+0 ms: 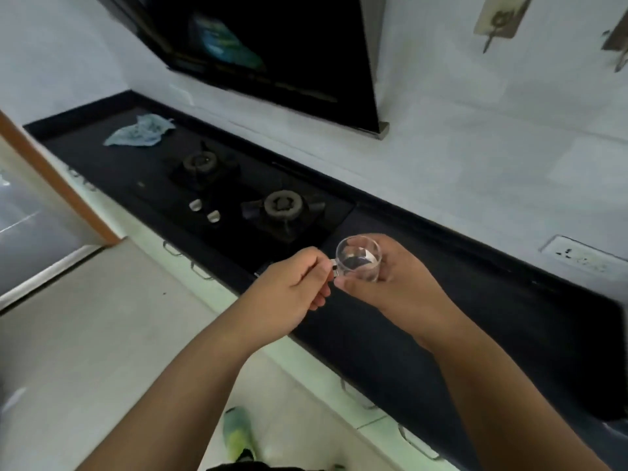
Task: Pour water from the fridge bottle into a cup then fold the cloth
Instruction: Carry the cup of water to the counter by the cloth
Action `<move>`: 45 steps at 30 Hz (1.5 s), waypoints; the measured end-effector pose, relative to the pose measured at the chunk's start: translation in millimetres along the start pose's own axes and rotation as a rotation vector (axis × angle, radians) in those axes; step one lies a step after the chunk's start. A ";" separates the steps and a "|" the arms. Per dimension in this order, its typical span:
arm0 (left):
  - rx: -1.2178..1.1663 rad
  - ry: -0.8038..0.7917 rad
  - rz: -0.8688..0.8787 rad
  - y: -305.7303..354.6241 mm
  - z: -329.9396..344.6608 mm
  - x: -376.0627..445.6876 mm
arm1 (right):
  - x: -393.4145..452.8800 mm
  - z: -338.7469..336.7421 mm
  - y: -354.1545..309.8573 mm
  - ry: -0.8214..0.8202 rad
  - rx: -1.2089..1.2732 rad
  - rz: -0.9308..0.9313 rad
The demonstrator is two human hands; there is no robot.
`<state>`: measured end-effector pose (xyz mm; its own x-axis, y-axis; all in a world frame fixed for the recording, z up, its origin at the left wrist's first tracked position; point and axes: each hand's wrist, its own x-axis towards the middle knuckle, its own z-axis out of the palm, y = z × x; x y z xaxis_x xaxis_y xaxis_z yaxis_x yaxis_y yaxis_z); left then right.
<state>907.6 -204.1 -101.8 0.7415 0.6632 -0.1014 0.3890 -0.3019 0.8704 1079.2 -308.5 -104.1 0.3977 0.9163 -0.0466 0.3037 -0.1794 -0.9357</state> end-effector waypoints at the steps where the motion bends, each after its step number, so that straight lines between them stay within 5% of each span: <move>1: 0.002 0.036 -0.012 -4.9 -8.0 -9.0 | 2.2 10.4 -5.0 -0.029 0.002 -0.015; 16: -0.032 0.444 -0.225 -111.8 -179.9 -146.9 | 47.2 243.7 -96.9 -0.453 -0.009 -0.086; 27: -0.014 0.511 -0.282 -203.5 -323.2 -204.5 | 82.4 418.9 -157.8 -0.526 -0.024 -0.088; 45: 0.018 0.649 -0.462 -312.8 -517.3 -88.4 | 318.4 587.2 -212.0 -0.759 -0.095 -0.167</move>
<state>437.5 186.0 -115.8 0.0387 0.9887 -0.1446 0.5926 0.0939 0.8000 633.0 231.5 -125.9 -0.3502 0.9217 -0.1669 0.3942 -0.0165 -0.9189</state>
